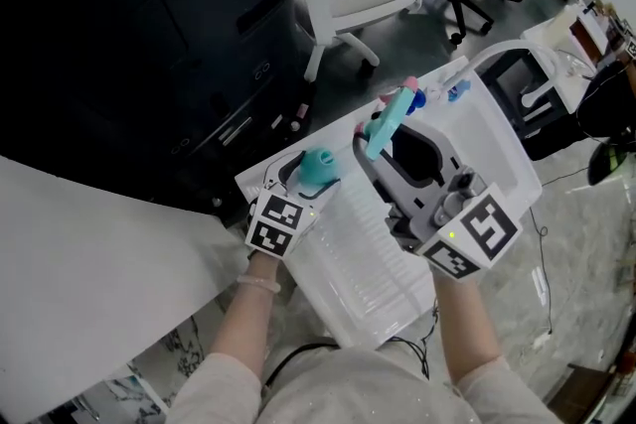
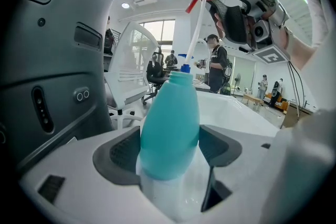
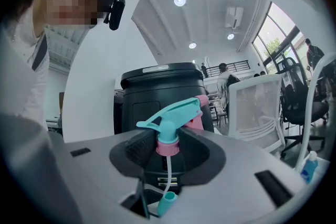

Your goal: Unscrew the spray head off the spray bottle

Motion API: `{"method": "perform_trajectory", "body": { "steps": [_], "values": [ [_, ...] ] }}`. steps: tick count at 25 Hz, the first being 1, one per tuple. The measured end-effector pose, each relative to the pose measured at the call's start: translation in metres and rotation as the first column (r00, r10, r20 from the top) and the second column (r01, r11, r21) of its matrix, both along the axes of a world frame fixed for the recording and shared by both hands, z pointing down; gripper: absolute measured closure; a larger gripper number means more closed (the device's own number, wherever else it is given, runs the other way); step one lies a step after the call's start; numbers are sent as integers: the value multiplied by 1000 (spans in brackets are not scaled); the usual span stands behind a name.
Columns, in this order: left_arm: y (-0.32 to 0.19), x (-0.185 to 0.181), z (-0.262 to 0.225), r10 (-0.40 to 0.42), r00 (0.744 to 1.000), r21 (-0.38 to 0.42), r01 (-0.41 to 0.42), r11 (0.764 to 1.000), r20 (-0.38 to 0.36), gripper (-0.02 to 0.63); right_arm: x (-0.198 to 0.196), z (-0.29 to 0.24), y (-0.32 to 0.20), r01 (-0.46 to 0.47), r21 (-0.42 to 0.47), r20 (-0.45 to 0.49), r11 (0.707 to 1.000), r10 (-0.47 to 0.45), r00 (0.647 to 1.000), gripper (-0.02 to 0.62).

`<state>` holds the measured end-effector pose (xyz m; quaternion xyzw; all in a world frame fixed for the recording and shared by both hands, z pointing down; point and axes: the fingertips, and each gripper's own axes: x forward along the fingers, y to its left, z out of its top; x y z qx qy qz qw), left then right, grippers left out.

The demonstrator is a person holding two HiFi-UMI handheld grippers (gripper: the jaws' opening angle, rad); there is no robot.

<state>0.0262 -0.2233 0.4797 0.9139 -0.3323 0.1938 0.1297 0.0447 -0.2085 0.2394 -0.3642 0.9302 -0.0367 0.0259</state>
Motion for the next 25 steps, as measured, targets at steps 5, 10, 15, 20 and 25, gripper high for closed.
{"method": "perform_trajectory", "body": {
  "steps": [5, 10, 15, 20, 25],
  "values": [
    [1, 1, -2, -26, 1000, 16, 26, 1000, 5, 265, 9, -7, 9, -43, 21, -6, 999, 44, 999, 457],
    [6, 6, -13, -18, 1000, 76, 18, 997, -3, 258, 21, -9, 21, -96, 32, -12, 995, 96, 995, 457],
    [9, 3, -17, -29, 999, 96, 30, 995, -17, 241, 31, -9, 31, -137, 36, -21, 990, 137, 990, 457],
    [26, -3, -32, -54, 998, 132, 56, 990, -21, 238, 39, -9, 49, -142, 45, -41, 989, 144, 989, 457],
    [49, -14, -61, -100, 994, 183, 106, 978, -39, 239, 51, 8, 68, -112, 15, -92, 994, 113, 989, 457]
  ]
}}
